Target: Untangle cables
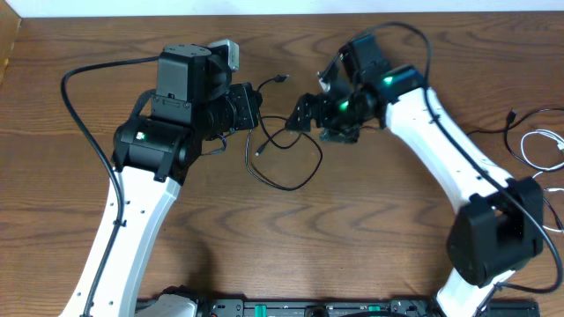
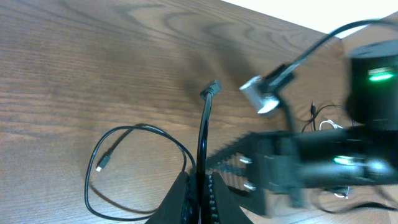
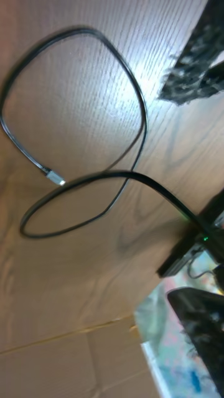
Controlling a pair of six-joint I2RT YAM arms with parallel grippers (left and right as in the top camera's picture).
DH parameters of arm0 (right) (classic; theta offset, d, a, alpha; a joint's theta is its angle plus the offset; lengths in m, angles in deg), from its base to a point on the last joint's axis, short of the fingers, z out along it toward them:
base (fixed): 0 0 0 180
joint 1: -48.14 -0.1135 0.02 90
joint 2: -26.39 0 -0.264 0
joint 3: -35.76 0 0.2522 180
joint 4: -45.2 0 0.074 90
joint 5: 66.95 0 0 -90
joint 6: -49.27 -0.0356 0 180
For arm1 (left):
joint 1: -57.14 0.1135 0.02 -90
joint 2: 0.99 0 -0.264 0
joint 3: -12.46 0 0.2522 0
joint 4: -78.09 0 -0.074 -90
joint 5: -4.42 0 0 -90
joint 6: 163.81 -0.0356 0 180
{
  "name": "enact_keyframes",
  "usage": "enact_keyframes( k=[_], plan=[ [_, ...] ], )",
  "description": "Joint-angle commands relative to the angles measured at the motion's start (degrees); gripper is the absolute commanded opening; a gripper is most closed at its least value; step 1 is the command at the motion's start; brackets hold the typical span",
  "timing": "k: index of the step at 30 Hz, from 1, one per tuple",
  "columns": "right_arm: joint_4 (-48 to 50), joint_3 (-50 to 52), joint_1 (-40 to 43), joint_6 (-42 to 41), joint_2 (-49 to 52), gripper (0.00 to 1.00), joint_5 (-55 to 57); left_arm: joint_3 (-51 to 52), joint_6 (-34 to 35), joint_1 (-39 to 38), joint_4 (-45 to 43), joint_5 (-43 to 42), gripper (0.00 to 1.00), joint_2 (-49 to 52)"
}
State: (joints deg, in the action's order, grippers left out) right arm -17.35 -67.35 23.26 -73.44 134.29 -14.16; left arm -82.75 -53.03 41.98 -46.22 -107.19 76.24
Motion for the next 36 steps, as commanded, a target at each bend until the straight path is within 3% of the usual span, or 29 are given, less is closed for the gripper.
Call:
enact_keyframes(
  k=[1, 17, 19, 24, 26, 29, 32, 36],
  plan=[
    [3.7, 3.9, -0.2, -7.6, 1.0, 0.84, -2.4, -0.3, 0.1, 0.0, -0.2, -0.9, 0.08, -1.2],
    [28.2, 19.1, -0.7, -21.3, 1.0, 0.47, -6.8, -0.3, 0.1, 0.0, -0.2, -0.9, 0.07, -1.3],
    [29.5, 19.1, -0.7, -21.3, 1.0, 0.4, -8.0, -0.3, 0.1, 0.0, -0.2, -0.9, 0.08, -1.3],
    [29.7, 19.1, -0.7, -20.7, 1.0, 0.09, -8.3, -0.3, 0.1, 0.0, 0.1, -0.9, 0.08, -1.3],
    [29.8, 19.1, -0.7, -18.4, 1.0, 0.01, -7.7, -0.3, 0.1, 0.0, 0.4, -0.9, 0.07, -1.3],
    [29.8, 19.1, -0.7, -10.5, 1.0, 0.01, -5.7, -0.2, -0.2, 0.0, 1.4, -0.9, 0.07, -1.3],
    [29.4, 19.1, -0.7, 3.5, 1.0, 0.01, -3.2, -0.1, -1.3, 0.0, 3.8, 0.7, 0.08, -1.3],
    [25.0, 18.7, -0.6, 15.2, 0.8, 0.01, 5.3, 0.3, -1.3, 0.0, 8.2, 6.5, 0.28, -1.2]
  ],
)
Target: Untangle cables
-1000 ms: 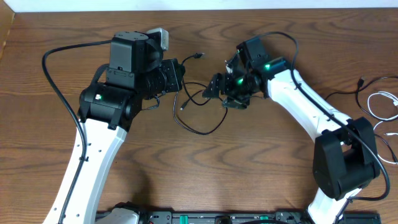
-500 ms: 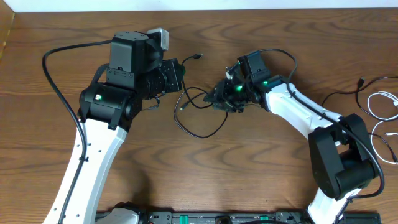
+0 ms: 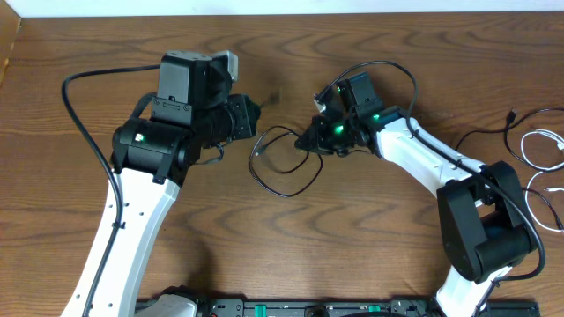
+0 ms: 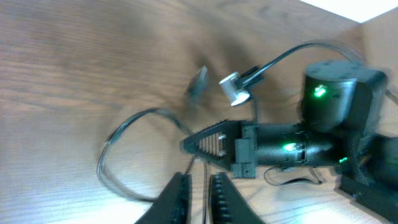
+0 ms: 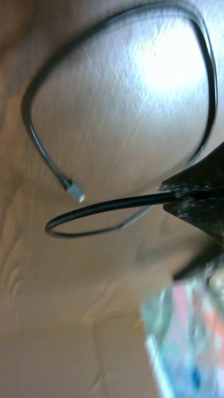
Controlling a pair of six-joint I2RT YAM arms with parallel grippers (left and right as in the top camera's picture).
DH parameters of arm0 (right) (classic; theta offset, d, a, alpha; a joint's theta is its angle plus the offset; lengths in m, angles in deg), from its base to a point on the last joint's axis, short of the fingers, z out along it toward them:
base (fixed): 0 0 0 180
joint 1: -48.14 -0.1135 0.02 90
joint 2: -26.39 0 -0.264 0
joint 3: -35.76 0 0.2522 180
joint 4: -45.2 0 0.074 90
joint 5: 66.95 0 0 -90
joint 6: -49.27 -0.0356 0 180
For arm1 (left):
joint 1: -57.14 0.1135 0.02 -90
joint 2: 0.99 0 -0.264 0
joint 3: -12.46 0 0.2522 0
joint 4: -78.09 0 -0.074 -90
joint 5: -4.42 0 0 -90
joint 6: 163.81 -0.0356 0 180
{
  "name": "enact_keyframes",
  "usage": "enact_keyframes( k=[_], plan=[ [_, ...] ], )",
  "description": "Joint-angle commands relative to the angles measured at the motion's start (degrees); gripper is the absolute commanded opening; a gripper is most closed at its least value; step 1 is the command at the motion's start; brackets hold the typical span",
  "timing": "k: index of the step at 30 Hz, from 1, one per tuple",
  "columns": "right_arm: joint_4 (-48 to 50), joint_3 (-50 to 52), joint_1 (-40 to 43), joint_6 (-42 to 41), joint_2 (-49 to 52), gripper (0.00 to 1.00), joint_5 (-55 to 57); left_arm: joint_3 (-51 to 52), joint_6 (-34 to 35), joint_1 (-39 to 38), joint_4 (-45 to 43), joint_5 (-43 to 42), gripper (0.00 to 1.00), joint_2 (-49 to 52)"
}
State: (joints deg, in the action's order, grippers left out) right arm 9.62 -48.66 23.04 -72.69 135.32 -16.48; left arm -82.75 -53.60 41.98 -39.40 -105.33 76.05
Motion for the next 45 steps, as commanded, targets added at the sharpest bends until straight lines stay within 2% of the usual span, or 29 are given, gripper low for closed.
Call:
enact_keyframes(
  k=[1, 3, 6, 10, 16, 22, 28, 40, 45],
  plan=[
    [-4.0, -0.4, -0.3, 17.0, -0.4, 0.01, 12.0, 0.5, -0.7, 0.0, 2.2, 6.1, 0.33, -1.0],
    [-9.0, -2.0, 0.0, 22.6, -0.7, 0.01, 22.4, 0.8, -0.7, 0.0, 3.6, 8.4, 0.38, -1.0],
    [-17.5, -6.4, 0.9, 29.1, -1.4, 0.01, 39.9, 0.8, -0.7, 0.0, 4.4, 9.4, 0.39, -0.6],
    [-25.7, -13.9, 3.3, 30.6, -2.3, 0.01, 59.9, 0.8, -0.7, 0.0, 4.4, 9.3, 0.39, 0.2],
    [-33.0, -26.5, 10.0, 32.5, -3.7, 0.01, 75.0, 0.9, -0.7, 0.0, 4.4, 9.3, 0.39, 1.2],
    [-38.9, -34.1, 18.9, 29.7, -4.1, 0.01, 75.6, 0.9, -0.7, 0.0, 4.8, 9.4, 0.39, 1.9],
    [-45.4, -34.2, 29.2, 18.2, -4.1, 0.01, 72.2, 0.9, -0.7, 0.0, 4.8, 9.3, 0.4, 2.5],
    [-48.3, -34.2, 43.8, 15.5, -4.1, 0.01, 61.2, 0.9, -0.7, 0.0, 4.8, 9.3, 0.39, 2.8],
    [-48.2, -34.2, 46.9, 15.5, -4.1, 0.01, 61.0, 0.9, -0.7, 0.0, 4.8, 9.3, 0.4, 2.8]
  ],
)
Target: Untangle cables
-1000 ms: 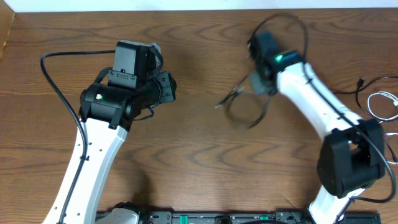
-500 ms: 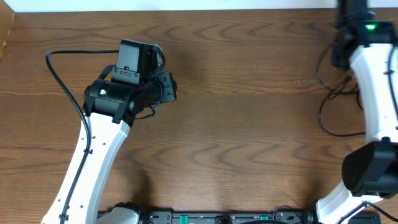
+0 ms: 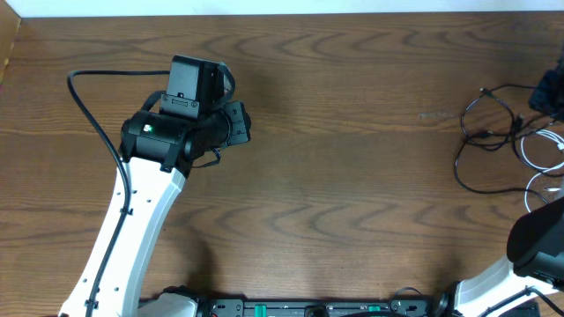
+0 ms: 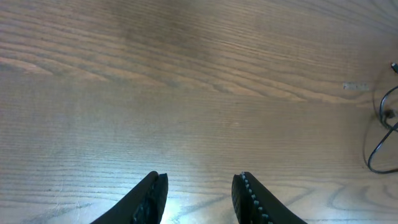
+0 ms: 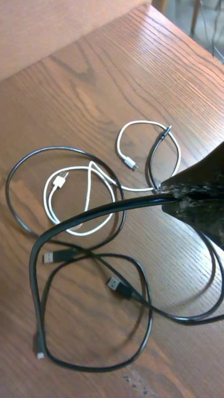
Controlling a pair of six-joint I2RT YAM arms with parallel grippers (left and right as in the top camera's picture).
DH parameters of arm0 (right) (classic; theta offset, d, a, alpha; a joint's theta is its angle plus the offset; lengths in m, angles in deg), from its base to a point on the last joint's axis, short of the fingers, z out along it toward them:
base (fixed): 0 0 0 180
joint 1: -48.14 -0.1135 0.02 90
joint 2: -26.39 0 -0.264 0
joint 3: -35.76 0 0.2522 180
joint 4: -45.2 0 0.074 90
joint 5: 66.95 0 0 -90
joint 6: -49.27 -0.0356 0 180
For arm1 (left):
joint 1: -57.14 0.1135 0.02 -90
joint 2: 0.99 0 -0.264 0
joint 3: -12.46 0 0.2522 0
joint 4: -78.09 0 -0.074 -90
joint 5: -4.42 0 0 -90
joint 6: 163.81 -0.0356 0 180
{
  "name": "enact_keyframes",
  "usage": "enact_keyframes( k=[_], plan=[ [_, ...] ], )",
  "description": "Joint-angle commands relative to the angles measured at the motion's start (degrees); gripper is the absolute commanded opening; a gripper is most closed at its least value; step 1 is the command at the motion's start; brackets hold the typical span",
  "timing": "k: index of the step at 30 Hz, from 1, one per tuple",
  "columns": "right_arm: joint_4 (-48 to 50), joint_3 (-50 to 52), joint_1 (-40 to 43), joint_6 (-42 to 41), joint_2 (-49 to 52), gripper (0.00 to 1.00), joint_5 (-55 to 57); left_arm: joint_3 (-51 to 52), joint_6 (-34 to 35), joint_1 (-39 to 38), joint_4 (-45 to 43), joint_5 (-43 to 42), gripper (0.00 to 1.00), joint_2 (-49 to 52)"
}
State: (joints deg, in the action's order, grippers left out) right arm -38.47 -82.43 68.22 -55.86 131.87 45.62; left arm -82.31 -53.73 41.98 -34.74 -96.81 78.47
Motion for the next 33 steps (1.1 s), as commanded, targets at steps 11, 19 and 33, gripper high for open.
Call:
enact_keyframes(
  k=[11, 19, 33],
  plan=[
    [2.2, -0.5, 6.8, -1.6, -0.6, 0.85, -10.2, 0.4, -0.5, 0.0, 0.1, 0.8, 0.39, 0.4],
    [2.2, -0.3, 6.7, -1.5, -0.6, 0.9, -19.4, 0.4, -0.5, 0.0, 0.1, 0.8, 0.4, 0.4],
    [3.3, 2.5, 0.5, 16.4, -0.6, 0.99, -50.7, 0.4, -0.5, 0.0, -4.7, 3.1, 0.45, 4.2]
  ],
)
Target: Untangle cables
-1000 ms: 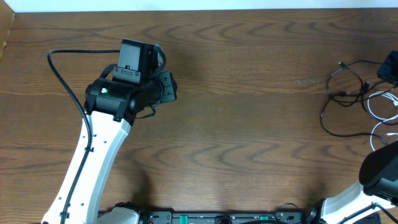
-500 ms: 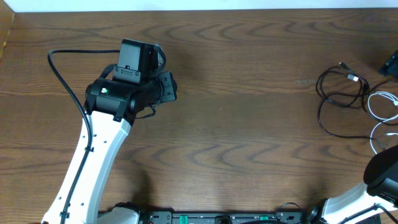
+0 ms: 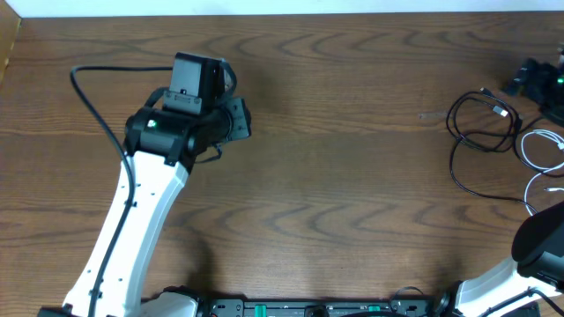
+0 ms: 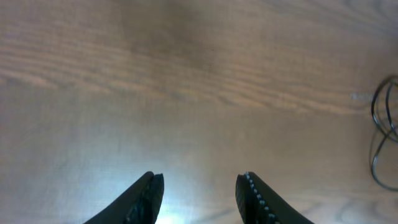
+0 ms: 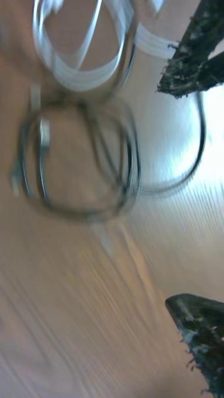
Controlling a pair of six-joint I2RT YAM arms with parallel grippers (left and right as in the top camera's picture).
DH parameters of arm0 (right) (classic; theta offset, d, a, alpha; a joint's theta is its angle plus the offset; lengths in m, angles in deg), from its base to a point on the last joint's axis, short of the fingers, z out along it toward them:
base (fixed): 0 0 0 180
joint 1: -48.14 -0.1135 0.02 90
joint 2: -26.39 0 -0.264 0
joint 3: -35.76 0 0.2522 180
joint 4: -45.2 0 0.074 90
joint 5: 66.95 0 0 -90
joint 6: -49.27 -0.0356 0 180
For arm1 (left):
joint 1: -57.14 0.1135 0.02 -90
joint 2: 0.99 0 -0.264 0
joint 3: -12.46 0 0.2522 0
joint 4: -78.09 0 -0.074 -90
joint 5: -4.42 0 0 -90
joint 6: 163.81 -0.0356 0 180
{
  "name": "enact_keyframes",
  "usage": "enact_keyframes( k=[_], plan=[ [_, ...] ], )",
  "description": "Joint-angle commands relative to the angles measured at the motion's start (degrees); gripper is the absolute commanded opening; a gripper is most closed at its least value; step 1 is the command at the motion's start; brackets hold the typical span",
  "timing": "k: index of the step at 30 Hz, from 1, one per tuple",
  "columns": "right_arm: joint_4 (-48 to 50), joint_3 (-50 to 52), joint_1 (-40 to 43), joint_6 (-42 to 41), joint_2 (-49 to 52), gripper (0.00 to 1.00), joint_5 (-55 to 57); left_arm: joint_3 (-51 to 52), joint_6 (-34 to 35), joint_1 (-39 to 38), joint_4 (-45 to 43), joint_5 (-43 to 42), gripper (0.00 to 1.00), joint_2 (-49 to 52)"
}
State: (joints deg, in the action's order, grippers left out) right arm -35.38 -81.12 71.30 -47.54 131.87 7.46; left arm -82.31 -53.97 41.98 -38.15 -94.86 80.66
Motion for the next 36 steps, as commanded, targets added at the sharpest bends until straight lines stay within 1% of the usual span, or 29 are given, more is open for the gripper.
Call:
enact_keyframes(
  k=[1, 2, 3, 4, 5, 9, 11, 13, 14, 16, 17, 18, 19, 25, 30, 33, 36],
  plan=[
    [0.4, 1.6, -3.7, 10.1, -0.6, 0.99, -14.7, 0.4, -0.3, 0.0, -2.2, 1.2, 0.47, 2.7],
    [0.5, 2.0, -5.2, 12.5, -0.6, 0.99, -16.5, 0.4, -0.3, 0.0, -2.9, 1.2, 0.5, 3.5],
    [0.6, 2.5, -7.0, 14.5, -0.6, 0.99, -17.4, 0.4, -0.4, 0.0, -3.8, 1.2, 0.56, 4.6],
    [0.7, 2.7, -7.8, 15.1, -0.6, 0.99, -17.4, 0.4, -0.8, 0.0, -4.2, 1.2, 0.59, 5.3],
    [1.5, 3.4, -10.3, 16.6, -0.6, 0.99, -17.4, 0.4, -2.0, 0.0, -4.6, 1.2, 0.64, 6.5],
    [5.1, 6.2, -16.3, 18.7, -0.6, 0.99, -15.9, 0.4, -6.2, -0.1, -4.9, 1.2, 0.7, 10.1],
    [8.0, 8.3, -19.8, 18.6, -0.6, 0.99, -10.8, 0.4, -7.4, -0.1, -4.5, 1.7, 0.73, 11.6],
    [10.4, 10.4, -22.8, 18.4, -0.6, 0.99, -4.8, 0.4, -7.4, -0.1, -3.4, 4.9, 0.79, 13.0],
    [11.4, 11.6, -24.3, 17.9, -0.5, 0.99, -1.0, 0.4, -7.4, -0.1, -2.4, 7.4, 0.8, 13.7],
    [13.1, 13.8, -27.1, 15.1, -0.5, 0.99, 9.1, 0.4, -7.3, -0.1, 0.0, 12.4, 0.85, 14.8],
    [13.4, 14.5, -28.1, 12.3, -0.5, 0.99, 14.5, 0.4, -7.3, -0.1, 1.2, 14.5, 0.89, 15.3],
    [13.4, 15.1, -28.8, 9.5, -0.5, 0.99, 18.6, 0.4, -7.3, 0.0, 2.7, 16.1, 0.93, 15.6],
    [13.3, 15.5, -29.2, 7.9, -0.5, 0.99, 20.0, 0.4, -7.3, 0.0, 4.2, 16.6, 0.95, 16.0],
    [9.2, 15.7, -28.8, 6.6, -0.5, 0.99, 11.9, 0.4, -6.5, 0.0, 13.5, 15.0, 0.97, 16.1],
    [1.9, 15.7, -27.8, 5.1, -0.6, 0.99, 11.2, 0.4, -6.5, 0.0, 19.7, 11.6, 0.97, 15.7],
    [-2.3, 15.7, -27.0, 5.1, -1.0, 0.99, 10.9, 1.4, -6.8, -0.1, 20.4, 11.0, 0.97, 13.7],
    [-2.7, 16.7, -26.8, 5.2, -2.9, 0.99, 10.9, 3.2, -7.4, -0.1, 18.9, 11.0, 0.97, 10.2]
  ],
)
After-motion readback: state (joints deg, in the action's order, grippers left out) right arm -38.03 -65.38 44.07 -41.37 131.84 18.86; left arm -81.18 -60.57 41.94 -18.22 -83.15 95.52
